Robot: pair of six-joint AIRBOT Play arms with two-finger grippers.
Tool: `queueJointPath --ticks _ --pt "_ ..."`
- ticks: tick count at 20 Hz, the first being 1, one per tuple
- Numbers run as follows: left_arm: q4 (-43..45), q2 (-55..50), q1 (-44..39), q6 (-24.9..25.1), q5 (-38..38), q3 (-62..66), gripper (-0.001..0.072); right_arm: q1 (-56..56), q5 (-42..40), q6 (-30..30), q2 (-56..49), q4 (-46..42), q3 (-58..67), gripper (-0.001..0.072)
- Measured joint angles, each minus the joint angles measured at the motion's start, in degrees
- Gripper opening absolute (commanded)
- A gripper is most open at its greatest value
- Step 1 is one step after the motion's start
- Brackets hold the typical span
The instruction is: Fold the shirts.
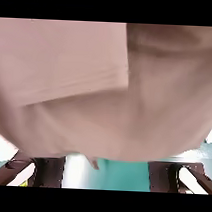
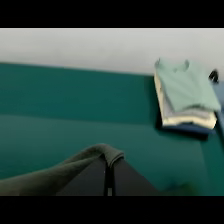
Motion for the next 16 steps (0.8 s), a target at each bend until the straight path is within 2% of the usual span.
queueJointPath --ticks 4,7,11,16 --pt "-0.1 -10.0 0.0 -0.4 -6.3 -12.7 0.0031 2.1 6.2 0.3 -11.0 -0.8 -6.6 0.0012" --pt "-0.3 -21.0 0.0 0.3 -7.3 -17.3 0.0031 4.7 7.4 0.4 -21.1 -1.1 -11.1 0.0012" --pt "-1.0 -34.0 0.0 2.7 -0.4 -19.3 0.0031 7.0 3.9 0.6 -34.4 -1.2 -11.8 0.0012" --pt "-2.2 -40.9 0.2 7.2 10.8 -19.2 0.0031 7.7 -0.5 1.6 -44.4 -1.2 -4.8 0.0012"
